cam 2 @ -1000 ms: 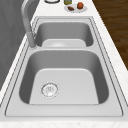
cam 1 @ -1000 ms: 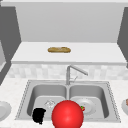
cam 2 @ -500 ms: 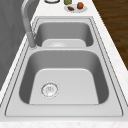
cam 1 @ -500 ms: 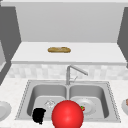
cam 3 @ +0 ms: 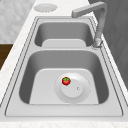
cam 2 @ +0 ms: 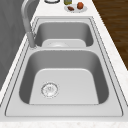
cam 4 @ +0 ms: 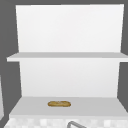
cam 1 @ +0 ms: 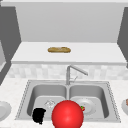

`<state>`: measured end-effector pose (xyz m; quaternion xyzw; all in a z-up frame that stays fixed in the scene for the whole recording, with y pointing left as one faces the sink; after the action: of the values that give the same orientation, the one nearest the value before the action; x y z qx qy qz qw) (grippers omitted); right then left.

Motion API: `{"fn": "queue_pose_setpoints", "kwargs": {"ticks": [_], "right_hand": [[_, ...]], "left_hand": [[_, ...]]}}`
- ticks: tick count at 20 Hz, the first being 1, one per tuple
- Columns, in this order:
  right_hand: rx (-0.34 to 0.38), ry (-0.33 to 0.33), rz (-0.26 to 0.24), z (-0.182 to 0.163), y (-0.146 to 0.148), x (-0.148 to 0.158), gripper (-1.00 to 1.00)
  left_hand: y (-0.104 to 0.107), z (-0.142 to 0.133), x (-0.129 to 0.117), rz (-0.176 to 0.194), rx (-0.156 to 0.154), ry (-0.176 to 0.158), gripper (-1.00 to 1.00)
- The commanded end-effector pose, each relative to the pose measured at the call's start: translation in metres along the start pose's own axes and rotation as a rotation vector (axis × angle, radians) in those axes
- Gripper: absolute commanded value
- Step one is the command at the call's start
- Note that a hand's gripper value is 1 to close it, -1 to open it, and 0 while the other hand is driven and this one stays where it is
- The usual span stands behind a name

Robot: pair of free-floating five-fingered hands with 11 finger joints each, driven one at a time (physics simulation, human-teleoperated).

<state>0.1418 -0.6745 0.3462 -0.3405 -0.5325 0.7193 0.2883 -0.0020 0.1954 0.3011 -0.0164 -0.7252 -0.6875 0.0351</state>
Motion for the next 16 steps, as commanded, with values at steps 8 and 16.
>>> {"fn": "queue_pose_setpoints", "kwargs": {"ticks": [8, 16], "right_hand": [[-0.047, 0.03, -0.1, 0.009, 0.004, -0.049, -1.0], [-0.07, 0.065, -0.148, 0.011, -0.013, -0.074, -1.0]], "left_hand": [[0.0, 0.0, 0.0, 0.0, 0.0, 0.0, 0.0], [0.0, 0.0, 0.0, 0.0, 0.0, 0.0, 0.0]]}}
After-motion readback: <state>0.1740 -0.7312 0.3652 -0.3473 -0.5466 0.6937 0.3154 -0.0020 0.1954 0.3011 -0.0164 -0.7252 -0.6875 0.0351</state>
